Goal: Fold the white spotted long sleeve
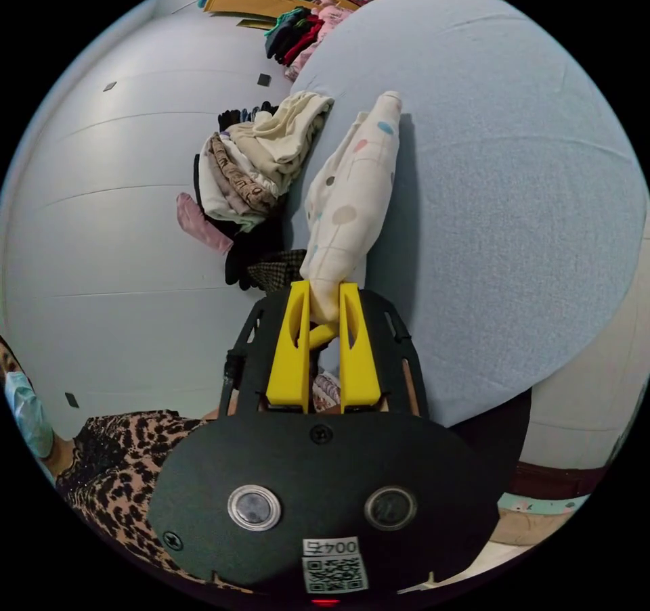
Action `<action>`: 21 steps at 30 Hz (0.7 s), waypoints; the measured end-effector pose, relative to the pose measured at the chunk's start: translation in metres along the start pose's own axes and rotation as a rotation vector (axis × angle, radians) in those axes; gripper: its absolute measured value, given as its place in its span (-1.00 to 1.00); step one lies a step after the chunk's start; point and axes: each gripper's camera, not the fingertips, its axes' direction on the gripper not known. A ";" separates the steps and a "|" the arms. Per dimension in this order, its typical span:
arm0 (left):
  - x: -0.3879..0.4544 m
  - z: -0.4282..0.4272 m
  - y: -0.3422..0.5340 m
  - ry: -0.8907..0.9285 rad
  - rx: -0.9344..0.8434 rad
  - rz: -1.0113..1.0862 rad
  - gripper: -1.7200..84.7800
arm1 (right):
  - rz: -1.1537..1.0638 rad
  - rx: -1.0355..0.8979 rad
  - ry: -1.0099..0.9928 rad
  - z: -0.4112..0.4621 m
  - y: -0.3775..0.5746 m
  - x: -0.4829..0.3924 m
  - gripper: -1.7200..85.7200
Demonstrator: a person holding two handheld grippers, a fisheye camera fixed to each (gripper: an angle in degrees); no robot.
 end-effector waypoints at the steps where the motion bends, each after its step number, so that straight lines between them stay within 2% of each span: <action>1: 0.001 0.003 0.000 0.007 0.038 -0.009 -0.45 | -0.001 -0.020 -0.002 0.000 0.004 0.003 -0.79; 3: 0.001 0.006 0.000 0.003 0.093 -0.044 -0.50 | -0.022 -0.057 0.001 0.001 0.009 0.007 -0.79; 5: 0.005 0.008 0.000 -0.071 0.138 -0.069 -0.67 | -0.064 -0.117 0.026 0.000 0.016 0.011 -0.77; 7: 0.013 0.014 -0.001 -0.089 0.141 -0.060 -0.71 | -0.087 -0.135 0.039 -0.008 0.020 0.020 -0.71; 11: 0.038 0.029 0.003 -0.127 0.135 -0.021 -0.74 | 0.020 -0.067 -0.075 -0.030 0.026 0.067 -0.59; 14: 0.042 0.039 0.013 -0.099 0.152 -0.048 -0.74 | 0.050 -0.115 -0.104 -0.018 0.029 0.090 -0.56; 18: 0.045 0.053 0.028 -0.095 0.155 -0.060 -0.75 | 0.096 -0.168 -0.233 0.012 0.049 0.110 -0.55; 21: 0.048 0.065 0.040 -0.100 0.150 -0.061 -0.74 | 0.076 -0.166 -0.225 0.028 0.078 0.114 -0.59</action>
